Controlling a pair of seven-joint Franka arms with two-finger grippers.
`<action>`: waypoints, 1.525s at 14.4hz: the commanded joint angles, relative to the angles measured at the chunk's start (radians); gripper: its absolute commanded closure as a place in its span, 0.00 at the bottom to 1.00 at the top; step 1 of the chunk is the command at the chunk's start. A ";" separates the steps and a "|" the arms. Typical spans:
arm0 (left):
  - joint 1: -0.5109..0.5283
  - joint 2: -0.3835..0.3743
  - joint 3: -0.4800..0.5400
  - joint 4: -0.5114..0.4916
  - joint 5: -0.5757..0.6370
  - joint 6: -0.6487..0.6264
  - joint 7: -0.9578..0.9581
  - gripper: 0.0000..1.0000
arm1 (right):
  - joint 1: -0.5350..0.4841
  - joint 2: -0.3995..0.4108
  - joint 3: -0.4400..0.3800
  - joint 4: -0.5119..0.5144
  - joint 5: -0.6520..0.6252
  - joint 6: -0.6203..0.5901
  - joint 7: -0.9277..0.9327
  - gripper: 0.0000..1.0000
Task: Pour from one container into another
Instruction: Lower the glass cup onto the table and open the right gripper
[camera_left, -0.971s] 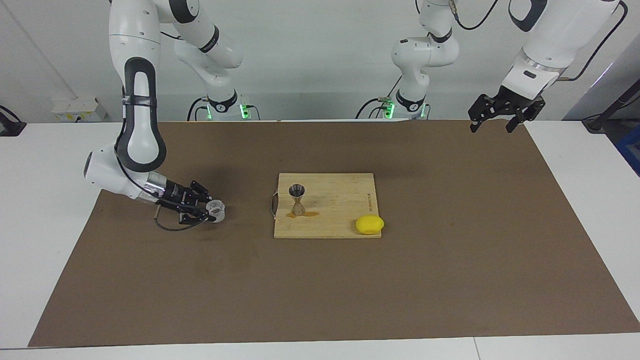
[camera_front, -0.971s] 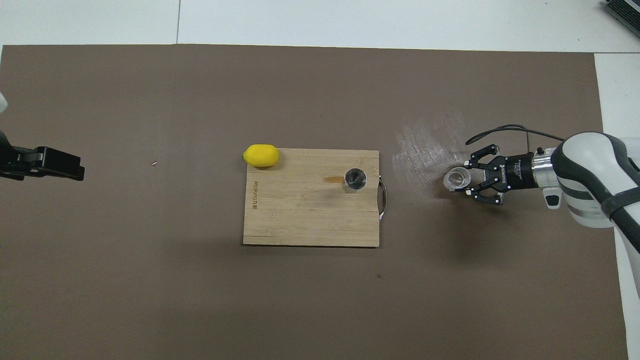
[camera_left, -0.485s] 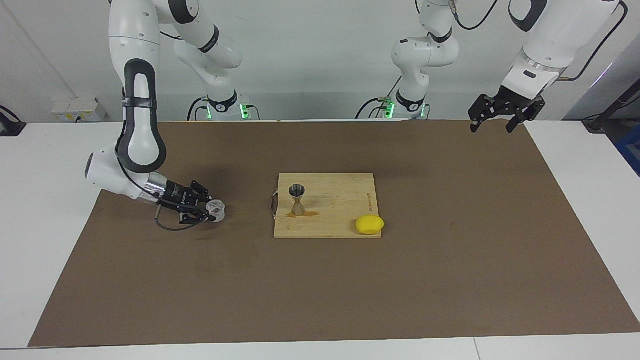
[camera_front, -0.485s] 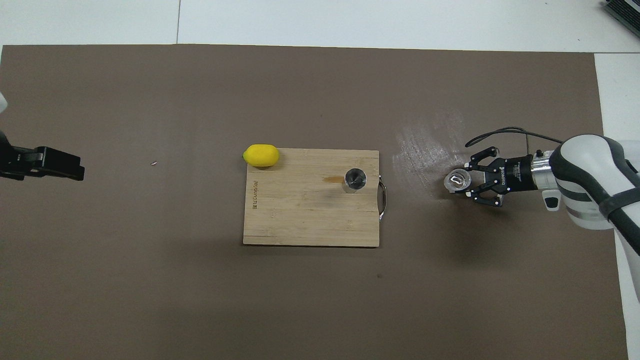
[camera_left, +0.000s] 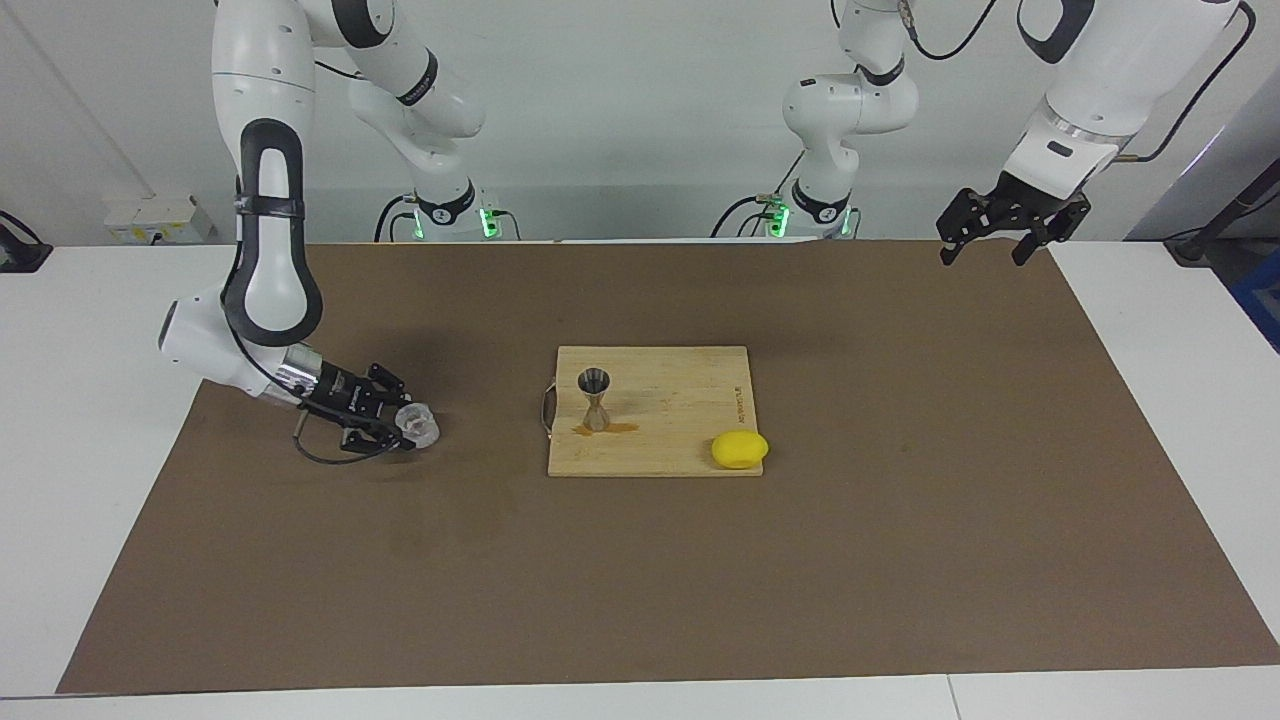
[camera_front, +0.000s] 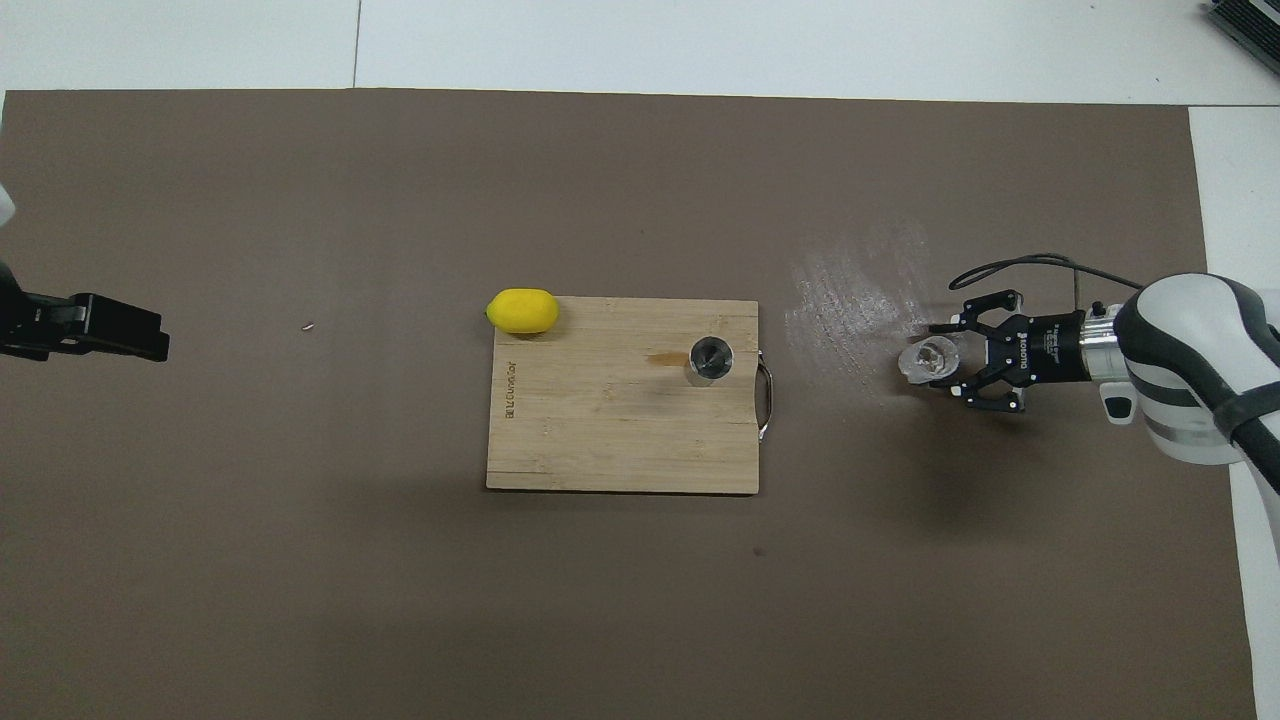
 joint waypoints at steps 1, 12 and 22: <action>0.003 -0.011 0.000 -0.017 0.002 0.012 0.003 0.00 | -0.031 -0.047 0.005 -0.045 -0.013 0.024 -0.036 0.00; 0.001 -0.011 0.000 -0.017 0.002 0.012 0.003 0.00 | 0.035 -0.173 0.015 -0.016 -0.558 -0.019 -0.277 0.00; 0.001 -0.011 0.000 -0.017 0.002 0.012 0.003 0.00 | 0.237 -0.233 0.020 -0.007 -0.892 -0.031 -0.519 0.00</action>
